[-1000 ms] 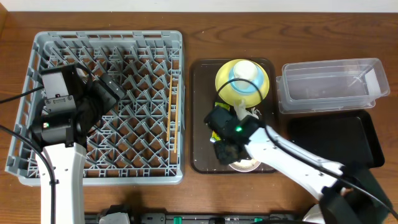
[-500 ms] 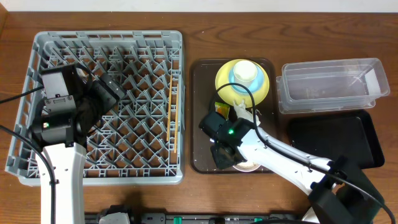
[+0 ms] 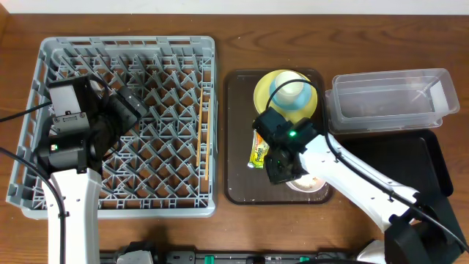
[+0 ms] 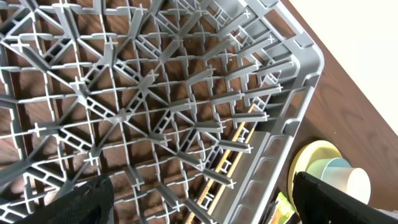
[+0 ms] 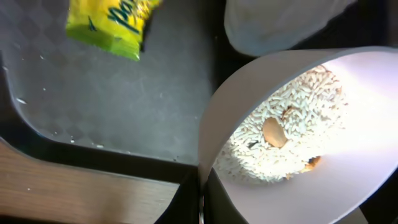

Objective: Sort waste into correct bins and load items into the dishwasher rack
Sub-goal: 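Grip the white bowl rim with the right gripper and lift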

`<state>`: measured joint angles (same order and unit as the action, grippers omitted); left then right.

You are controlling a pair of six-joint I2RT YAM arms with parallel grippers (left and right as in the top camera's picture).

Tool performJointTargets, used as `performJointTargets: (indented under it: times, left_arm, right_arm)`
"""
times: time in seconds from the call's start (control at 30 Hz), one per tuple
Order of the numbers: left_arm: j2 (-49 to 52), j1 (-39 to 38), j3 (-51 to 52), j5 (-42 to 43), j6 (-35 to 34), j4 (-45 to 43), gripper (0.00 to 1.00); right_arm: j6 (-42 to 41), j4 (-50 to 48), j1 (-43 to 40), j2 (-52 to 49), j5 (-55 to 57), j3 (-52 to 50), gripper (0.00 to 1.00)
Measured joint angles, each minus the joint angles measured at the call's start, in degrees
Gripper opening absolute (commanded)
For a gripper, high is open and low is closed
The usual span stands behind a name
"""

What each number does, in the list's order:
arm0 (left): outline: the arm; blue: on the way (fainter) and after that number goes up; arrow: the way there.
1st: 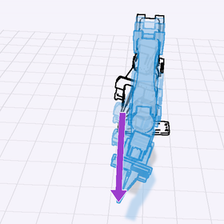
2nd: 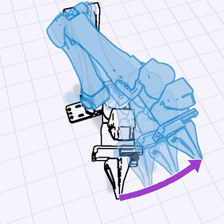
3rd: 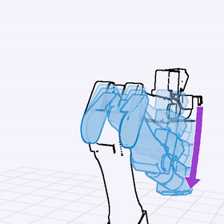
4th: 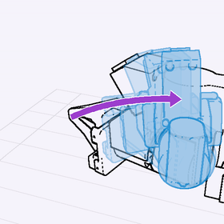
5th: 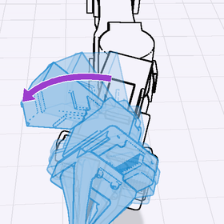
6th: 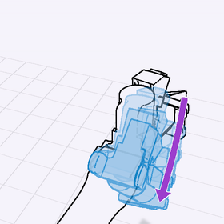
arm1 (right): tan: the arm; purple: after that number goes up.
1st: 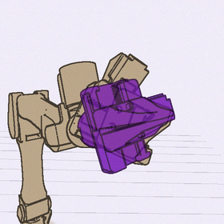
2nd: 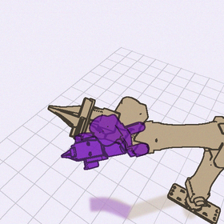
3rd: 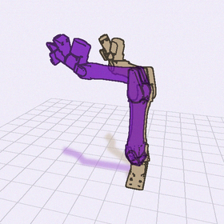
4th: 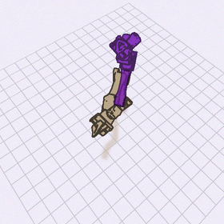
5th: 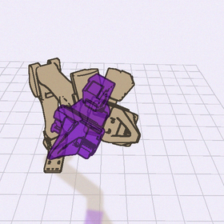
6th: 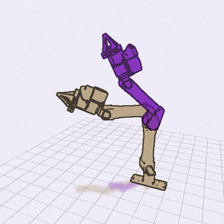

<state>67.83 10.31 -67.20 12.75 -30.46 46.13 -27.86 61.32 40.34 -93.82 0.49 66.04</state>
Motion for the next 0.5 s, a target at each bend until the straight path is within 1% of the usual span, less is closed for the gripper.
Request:
performJointTargets:
  times: [0.1,0.13,0.2,0.23,0.3,0.37,0.43,0.5]
  left_arm:
    - [0.00,0.00,0.00,0.02,0.00,0.00,0.93]
    - [0.00,0.00,0.00,0.00,0.00,0.00,0.93]
    - [0.00,0.00,0.00,0.02,0.00,0.00,0.93]
    - [0.00,0.00,0.00,0.00,0.00,0.00,0.93]
    - [0.00,0.00,0.00,0.00,0.00,0.00,0.93]
    - [0.00,0.00,0.00,0.02,0.00,0.00,0.93]
    - [0.00,0.00,0.00,0.02,0.00,0.00,0.93]
    - [0.00,0.00,0.00,0.02,0.00,0.00,0.93]
  right_arm:
    - [0.09,-4.26,0.02,0.04,0.02,-1.70,0.01]
    - [0.07,-5.55,0.04,0.04,-0.02,-2.58,0.02]
    - [-0.13,-7.26,0.26,0.04,0.00,-4.52,0.12]
    - [-0.13,-7.76,0.28,0.04,0.00,-5.55,0.19]
    - [0.02,-8.00,0.33,0.04,0.07,-7.13,0.25]
    - [0.15,-8.09,0.39,0.04,0.22,-8.00,0.25]
    - [0.17,-8.33,0.48,0.04,0.31,-8.63,0.17]
    - [0.24,-8.57,0.50,0.04,0.26,-9.09,0.11]
